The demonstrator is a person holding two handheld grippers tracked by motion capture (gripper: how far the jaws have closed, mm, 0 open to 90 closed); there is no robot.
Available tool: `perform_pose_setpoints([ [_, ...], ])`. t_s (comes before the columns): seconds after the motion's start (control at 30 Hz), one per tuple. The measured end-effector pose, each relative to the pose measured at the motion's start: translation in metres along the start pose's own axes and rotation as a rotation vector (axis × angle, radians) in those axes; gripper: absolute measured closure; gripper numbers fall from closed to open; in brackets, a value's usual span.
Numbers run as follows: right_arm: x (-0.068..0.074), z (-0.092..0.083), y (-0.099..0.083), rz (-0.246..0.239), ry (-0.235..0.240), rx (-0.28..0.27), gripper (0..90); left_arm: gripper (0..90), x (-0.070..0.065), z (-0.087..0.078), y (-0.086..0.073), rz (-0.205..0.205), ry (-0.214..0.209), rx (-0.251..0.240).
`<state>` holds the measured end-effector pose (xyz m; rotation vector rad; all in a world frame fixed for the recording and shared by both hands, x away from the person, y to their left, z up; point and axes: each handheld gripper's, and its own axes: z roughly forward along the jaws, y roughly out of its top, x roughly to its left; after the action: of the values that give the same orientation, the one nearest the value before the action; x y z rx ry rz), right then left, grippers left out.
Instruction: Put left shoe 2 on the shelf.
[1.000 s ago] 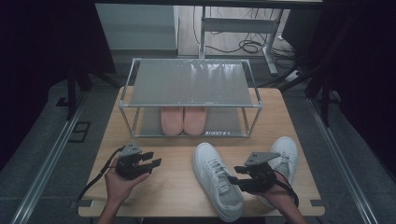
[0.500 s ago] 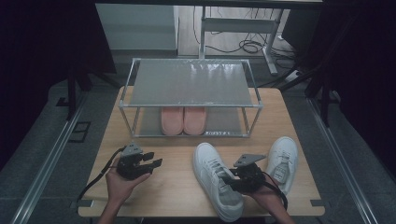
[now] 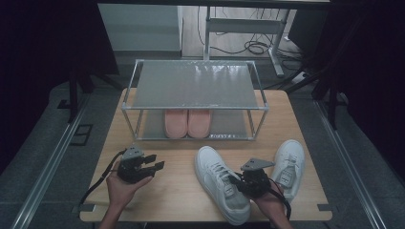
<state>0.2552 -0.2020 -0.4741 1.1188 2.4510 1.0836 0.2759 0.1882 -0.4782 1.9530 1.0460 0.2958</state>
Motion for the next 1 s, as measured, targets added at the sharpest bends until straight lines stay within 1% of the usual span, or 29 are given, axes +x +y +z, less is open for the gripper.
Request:
perform_pose_setpoints([
  [0.23, 0.002, -0.002, 0.006, 0.012, 0.001, -0.045, 80.6, 53.2, 0.001, -0.002, 0.000, 0.000, 0.003, -0.006],
  [0.3, 0.002, -0.003, 0.007, 0.022, 0.014, -0.060, 80.7, 53.2, 0.001, -0.003, 0.000, -0.002, 0.003, -0.012],
  [0.43, 0.003, -0.008, 0.009, 0.004, 0.021, -0.071, 80.9, 53.2, 0.001, -0.003, 0.000, -0.003, 0.004, -0.011],
  [0.53, 0.003, -0.012, 0.011, 0.011, 0.037, -0.087, 81.0, 53.2, 0.001, -0.003, 0.000, -0.004, 0.003, -0.011],
  [0.57, 0.003, -0.013, 0.011, 0.009, 0.035, -0.091, 81.0, 53.2, 0.001, -0.003, 0.000, -0.004, 0.003, -0.011],
  [0.63, 0.004, -0.016, 0.012, 0.005, 0.030, -0.106, 81.1, 53.2, 0.001, -0.003, 0.000, -0.004, 0.004, -0.012],
  [0.73, 0.006, -0.020, 0.016, 0.003, 0.040, -0.129, 81.1, 53.2, 0.001, -0.003, 0.000, -0.004, 0.004, -0.012],
  [0.83, 0.007, -0.026, 0.022, 0.000, 0.054, -0.156, 81.1, 53.2, 0.001, -0.003, 0.000, -0.004, 0.004, -0.010],
  [1.0, 0.010, -0.038, 0.033, -0.009, 0.061, -0.212, 81.1, 53.2, 0.001, -0.003, 0.000, -0.004, 0.004, -0.011],
])
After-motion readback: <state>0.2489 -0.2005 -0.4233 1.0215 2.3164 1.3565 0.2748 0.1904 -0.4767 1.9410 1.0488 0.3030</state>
